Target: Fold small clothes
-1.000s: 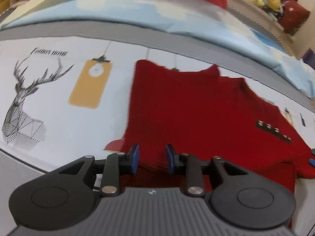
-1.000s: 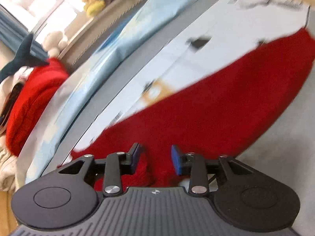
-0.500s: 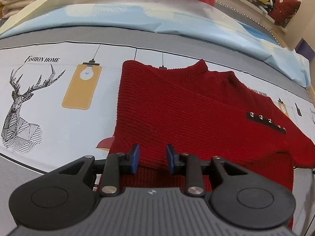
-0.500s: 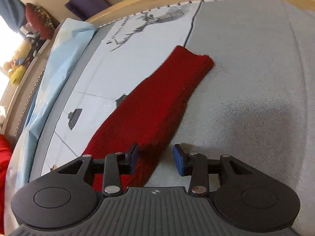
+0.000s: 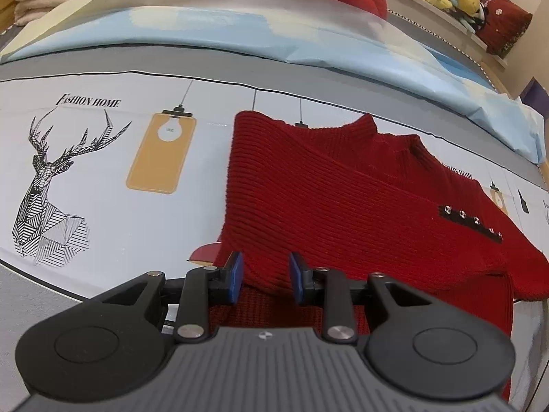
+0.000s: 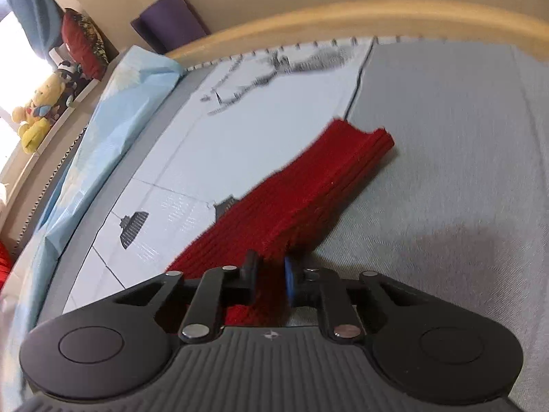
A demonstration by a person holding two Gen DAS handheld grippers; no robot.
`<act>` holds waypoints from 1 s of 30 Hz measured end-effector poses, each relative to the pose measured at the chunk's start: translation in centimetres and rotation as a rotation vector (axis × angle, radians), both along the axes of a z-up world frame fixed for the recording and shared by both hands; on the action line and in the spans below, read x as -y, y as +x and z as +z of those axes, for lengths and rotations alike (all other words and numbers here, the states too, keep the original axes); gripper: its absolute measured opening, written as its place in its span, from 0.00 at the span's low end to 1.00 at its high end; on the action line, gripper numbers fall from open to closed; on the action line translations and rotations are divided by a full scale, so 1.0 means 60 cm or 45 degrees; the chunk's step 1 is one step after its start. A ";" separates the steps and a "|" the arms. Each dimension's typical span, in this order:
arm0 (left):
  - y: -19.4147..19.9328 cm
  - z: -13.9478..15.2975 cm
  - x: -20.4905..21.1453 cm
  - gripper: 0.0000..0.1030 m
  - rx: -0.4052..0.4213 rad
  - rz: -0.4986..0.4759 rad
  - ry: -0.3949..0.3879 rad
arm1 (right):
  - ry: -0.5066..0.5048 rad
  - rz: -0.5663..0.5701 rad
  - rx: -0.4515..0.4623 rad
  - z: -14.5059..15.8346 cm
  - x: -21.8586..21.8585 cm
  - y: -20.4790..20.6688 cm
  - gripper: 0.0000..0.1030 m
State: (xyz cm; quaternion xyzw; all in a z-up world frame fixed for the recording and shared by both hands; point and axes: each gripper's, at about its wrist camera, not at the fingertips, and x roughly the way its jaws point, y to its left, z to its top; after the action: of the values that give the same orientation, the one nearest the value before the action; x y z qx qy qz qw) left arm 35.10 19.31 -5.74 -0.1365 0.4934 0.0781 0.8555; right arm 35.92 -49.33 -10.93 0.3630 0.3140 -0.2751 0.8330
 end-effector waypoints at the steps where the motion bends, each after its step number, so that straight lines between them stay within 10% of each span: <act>1: -0.001 0.002 -0.003 0.32 0.003 0.002 -0.003 | -0.054 0.006 0.007 0.014 -0.013 0.004 0.14; 12: -0.007 0.015 -0.019 0.32 0.022 0.025 -0.025 | -0.631 0.654 0.457 0.225 -0.330 0.031 0.13; 18: -0.011 0.019 -0.029 0.32 0.027 0.040 -0.036 | -0.390 1.397 0.644 0.215 -0.553 -0.004 0.15; 21: -0.011 0.022 -0.031 0.32 0.033 0.042 -0.045 | -0.143 1.726 0.426 0.148 -0.626 -0.002 0.16; 24: -0.009 0.026 -0.035 0.32 0.042 0.051 -0.073 | -0.127 1.731 0.214 0.116 -0.647 -0.001 0.16; 30: -0.004 0.015 -0.043 0.32 0.033 0.076 -0.169 | 0.017 1.318 0.141 0.204 -0.586 0.004 0.28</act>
State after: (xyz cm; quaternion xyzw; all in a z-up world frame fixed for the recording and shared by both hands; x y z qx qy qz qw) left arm 34.88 21.91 -4.85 -0.2086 0.4822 0.0690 0.8481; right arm 36.14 -14.18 1.33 0.1794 0.4096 0.1946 0.8730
